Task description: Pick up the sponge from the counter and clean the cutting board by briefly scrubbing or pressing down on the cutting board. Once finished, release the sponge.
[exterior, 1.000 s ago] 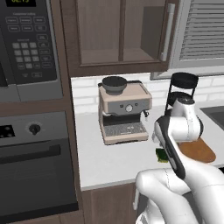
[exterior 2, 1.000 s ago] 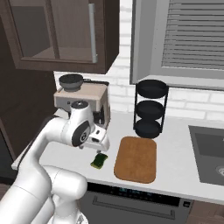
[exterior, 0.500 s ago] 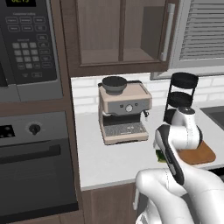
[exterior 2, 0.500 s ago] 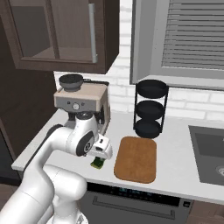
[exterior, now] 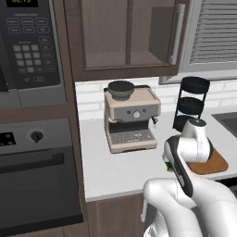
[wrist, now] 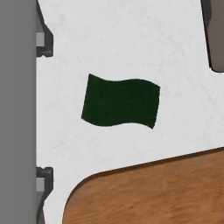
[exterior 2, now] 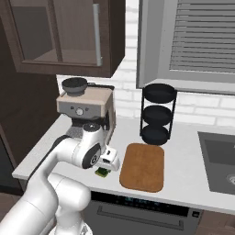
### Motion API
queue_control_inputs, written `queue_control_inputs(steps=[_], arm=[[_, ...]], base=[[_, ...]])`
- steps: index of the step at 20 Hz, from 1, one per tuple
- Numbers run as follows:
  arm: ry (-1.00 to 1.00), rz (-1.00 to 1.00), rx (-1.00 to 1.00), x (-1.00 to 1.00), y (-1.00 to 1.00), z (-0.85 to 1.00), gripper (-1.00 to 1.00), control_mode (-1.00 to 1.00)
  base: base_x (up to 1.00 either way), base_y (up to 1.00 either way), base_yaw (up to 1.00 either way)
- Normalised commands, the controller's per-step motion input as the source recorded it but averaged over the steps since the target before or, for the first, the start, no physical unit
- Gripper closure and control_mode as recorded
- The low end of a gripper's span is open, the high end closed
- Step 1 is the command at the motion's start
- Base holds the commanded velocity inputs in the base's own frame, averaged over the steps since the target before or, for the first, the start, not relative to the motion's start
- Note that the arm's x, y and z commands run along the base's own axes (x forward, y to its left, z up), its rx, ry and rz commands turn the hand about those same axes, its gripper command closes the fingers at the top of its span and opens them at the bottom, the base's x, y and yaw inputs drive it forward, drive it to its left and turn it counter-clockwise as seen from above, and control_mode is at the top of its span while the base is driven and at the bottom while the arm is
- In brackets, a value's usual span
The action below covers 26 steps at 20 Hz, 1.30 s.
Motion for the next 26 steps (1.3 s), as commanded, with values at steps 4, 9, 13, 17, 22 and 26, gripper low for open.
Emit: queue_control_inputs(steps=[4,9,13,17,22,26], arm=[[0.00,0.00,0.00,0.12,0.00,-0.26,-1.00,-1.00],[0.00,0.00,0.00,0.10,0.02,-0.35,-1.00,-1.00],[0.00,0.00,0.00,0.03,0.10,-0.33,-1.00,-1.00],[0.00,0.00,0.00,0.00,0.21,-0.15,-1.00,-1.00],[0.00,0.03,0.00,0.00,0.25,-0.10,-1.00,-1.00],[0.00,0.02,0.00,0.00,0.03,-0.19,-1.00,-1.00]], base=[[0.00,0.00,0.00],[0.00,0.00,0.00],[0.00,0.00,0.00],[0.00,0.00,0.00],[0.00,0.00,0.00],[0.00,0.00,0.00]])
